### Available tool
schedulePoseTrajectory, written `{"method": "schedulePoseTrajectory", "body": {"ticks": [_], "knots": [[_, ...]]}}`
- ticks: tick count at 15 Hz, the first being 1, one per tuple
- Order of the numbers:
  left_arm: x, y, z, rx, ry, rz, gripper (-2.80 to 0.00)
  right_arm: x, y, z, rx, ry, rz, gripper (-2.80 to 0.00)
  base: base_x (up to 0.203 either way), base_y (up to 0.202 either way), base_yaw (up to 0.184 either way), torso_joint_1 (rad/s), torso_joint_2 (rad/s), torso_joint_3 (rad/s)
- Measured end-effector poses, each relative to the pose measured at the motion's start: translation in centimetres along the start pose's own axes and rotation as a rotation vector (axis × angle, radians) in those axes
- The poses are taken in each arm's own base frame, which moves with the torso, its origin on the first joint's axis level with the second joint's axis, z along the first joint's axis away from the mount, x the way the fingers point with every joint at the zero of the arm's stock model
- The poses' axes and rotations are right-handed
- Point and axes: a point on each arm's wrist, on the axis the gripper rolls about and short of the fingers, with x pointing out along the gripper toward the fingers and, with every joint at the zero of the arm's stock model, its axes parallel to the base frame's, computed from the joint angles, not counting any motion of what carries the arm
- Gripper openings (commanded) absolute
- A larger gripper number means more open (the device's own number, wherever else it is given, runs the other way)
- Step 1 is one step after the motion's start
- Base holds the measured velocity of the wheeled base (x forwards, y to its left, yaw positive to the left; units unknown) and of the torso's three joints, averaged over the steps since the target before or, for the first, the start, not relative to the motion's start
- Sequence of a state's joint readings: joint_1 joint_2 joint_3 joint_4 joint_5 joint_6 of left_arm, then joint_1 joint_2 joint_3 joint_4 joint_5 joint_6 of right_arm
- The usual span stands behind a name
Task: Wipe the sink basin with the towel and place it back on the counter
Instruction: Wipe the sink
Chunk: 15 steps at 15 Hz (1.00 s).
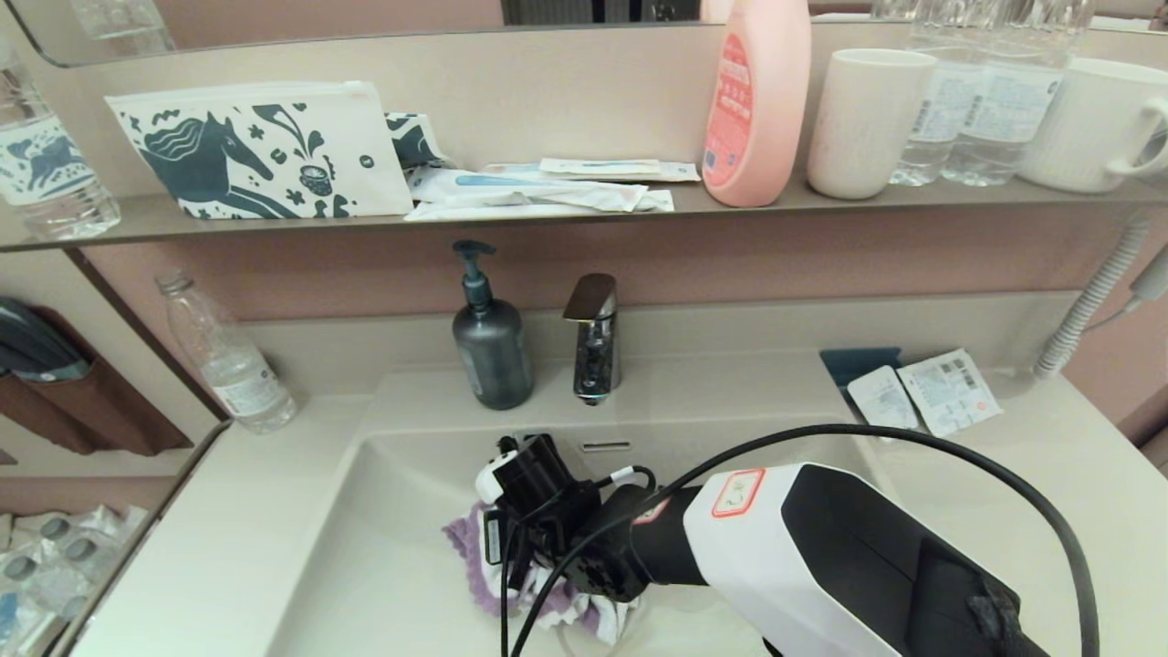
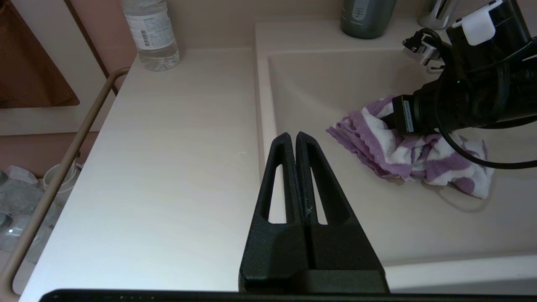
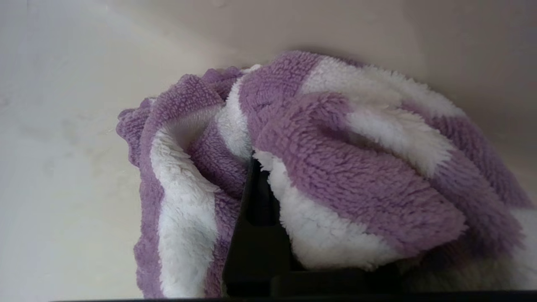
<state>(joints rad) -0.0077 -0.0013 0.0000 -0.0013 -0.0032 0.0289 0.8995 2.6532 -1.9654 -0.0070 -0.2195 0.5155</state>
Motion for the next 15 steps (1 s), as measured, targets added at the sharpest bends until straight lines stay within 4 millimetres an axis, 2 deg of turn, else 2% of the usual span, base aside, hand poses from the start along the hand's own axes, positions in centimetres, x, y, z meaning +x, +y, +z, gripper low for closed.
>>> {"method": "schedulePoseTrajectory", "body": {"ticks": [3,7,15], "knots": [[0.0,0.0,0.0,0.0,0.0,0.0,-2.8,0.0,-1.8,-0.3,-0.006,0.02,-0.09,-2.8,0.0,0.0,0.0,0.0,0.0,0.0],[0.0,0.0,0.0,0.0,0.0,0.0,-2.8,-1.1,-4.9,-1.3,-0.011,0.083,-0.205,-2.8,0.0,0.0,0.0,0.0,0.0,0.0],[0.0,0.0,0.0,0.0,0.0,0.0,-2.8,-6.2,-12.8,-3.5,0.0,0.209,-0.488,-2.8,0.0,0.0,0.0,0.0,0.0,0.0]]}}
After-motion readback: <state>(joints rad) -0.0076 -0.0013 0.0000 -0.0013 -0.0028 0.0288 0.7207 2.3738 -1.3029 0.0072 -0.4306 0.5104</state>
